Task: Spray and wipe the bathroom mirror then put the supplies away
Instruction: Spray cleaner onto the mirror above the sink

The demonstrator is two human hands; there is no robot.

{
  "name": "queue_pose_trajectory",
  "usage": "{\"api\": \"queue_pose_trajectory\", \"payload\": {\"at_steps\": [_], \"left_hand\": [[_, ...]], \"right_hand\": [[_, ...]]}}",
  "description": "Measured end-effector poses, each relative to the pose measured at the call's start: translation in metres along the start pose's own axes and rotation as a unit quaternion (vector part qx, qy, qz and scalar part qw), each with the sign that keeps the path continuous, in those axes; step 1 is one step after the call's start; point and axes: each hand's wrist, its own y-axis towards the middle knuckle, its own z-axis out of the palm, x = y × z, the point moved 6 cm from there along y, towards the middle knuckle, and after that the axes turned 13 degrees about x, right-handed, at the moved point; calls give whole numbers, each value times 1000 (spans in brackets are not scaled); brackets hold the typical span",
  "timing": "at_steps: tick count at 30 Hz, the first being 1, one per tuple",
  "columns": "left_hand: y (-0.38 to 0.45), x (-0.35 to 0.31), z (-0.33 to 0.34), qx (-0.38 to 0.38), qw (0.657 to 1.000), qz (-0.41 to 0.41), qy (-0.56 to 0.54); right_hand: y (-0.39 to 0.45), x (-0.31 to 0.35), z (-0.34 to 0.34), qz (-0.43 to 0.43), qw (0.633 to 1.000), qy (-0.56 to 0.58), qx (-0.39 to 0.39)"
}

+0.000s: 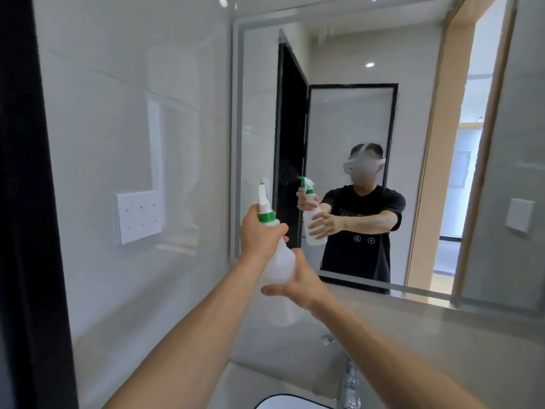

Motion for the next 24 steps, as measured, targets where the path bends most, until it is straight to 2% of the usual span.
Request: {"api": "queue_pose_trajectory", "payload": {"at_steps": [9, 24], "left_hand": [[-24, 47, -12, -11, 999, -36, -1], [-65, 116, -13, 19, 992, -123, -1]], "right_hand": [[-4, -37, 38, 26, 999, 15, 13], [-30, -92, 92, 91, 995, 39, 31]]}}
